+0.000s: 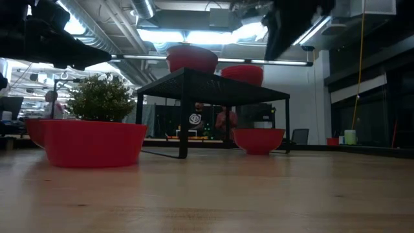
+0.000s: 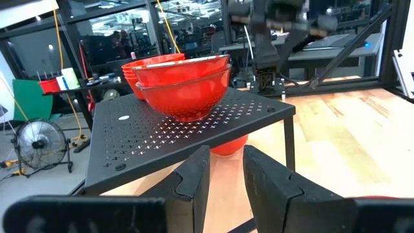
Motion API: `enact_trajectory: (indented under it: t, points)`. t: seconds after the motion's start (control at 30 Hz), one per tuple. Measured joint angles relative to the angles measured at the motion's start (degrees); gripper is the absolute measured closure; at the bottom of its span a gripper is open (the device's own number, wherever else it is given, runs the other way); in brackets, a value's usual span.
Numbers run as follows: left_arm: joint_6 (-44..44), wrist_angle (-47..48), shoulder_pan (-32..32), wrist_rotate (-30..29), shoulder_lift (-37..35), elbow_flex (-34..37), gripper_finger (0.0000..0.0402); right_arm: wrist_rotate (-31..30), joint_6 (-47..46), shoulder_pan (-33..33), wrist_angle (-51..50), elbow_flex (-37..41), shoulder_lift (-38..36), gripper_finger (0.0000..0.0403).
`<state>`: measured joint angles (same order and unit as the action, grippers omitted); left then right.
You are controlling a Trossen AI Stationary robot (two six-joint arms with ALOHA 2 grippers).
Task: Pick & Place Mini bowls
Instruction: Stack the white patterned bowl on the white patterned bowl on the shelf
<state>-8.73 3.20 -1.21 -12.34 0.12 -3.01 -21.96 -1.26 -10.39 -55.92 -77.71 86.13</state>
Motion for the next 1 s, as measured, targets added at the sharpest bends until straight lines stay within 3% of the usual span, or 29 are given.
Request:
enact_trajectory:
  t: [0.2,0.43,1.0]
  points:
    - [0.00,0.02,-0.02,0.00,0.00,-0.02,0.0313,0.25,0.55,0.00,7.94,10.16,0.07,0.0242]
    - [0.00,0.02,0.00,0.00,0.02,-0.02,0.0313,-4.26,5.98,0.65,20.77,19.57,0.12,0.0242]
    - [0.00,0.02,-0.01,0.00,0.02,-0.02,0.0313,-3.88,14.90,6.46,32.70,28.70,0.13,0.0242]
